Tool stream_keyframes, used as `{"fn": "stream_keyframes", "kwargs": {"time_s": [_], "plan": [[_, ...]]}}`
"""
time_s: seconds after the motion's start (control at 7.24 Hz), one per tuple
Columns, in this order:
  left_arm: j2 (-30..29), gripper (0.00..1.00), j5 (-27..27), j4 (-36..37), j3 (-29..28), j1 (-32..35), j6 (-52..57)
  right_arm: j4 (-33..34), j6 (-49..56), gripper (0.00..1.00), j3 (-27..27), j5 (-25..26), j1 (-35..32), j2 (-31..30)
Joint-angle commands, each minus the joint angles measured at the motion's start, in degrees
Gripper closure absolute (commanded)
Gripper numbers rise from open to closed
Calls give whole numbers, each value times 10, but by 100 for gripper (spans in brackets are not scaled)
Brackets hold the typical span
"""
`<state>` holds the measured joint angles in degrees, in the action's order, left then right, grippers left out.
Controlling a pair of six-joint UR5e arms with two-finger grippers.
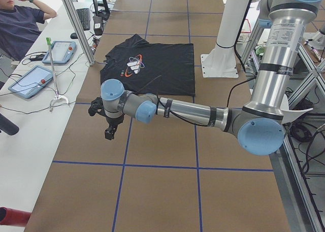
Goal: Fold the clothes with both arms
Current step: 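Move the right gripper toward the black T-shirt's sleeve farthest from the robot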
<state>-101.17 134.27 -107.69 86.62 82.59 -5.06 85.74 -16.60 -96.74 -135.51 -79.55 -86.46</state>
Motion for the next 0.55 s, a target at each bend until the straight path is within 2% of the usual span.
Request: {"fn": "stream_keyframes", "kwargs": {"time_s": [0.0, 0.28, 0.41], "plan": [[-14, 0, -1, -82, -12, -5, -100, -131, -31, 0, 62, -3, 46, 30], [-49, 0, -2, -99, -35, -24, -143, -158, -136, 0, 126, 19, 121, 131], [-67, 0, -3, -99, -46, -36, -153, -157, -139, 0, 153, 50, 152, 179]]}}
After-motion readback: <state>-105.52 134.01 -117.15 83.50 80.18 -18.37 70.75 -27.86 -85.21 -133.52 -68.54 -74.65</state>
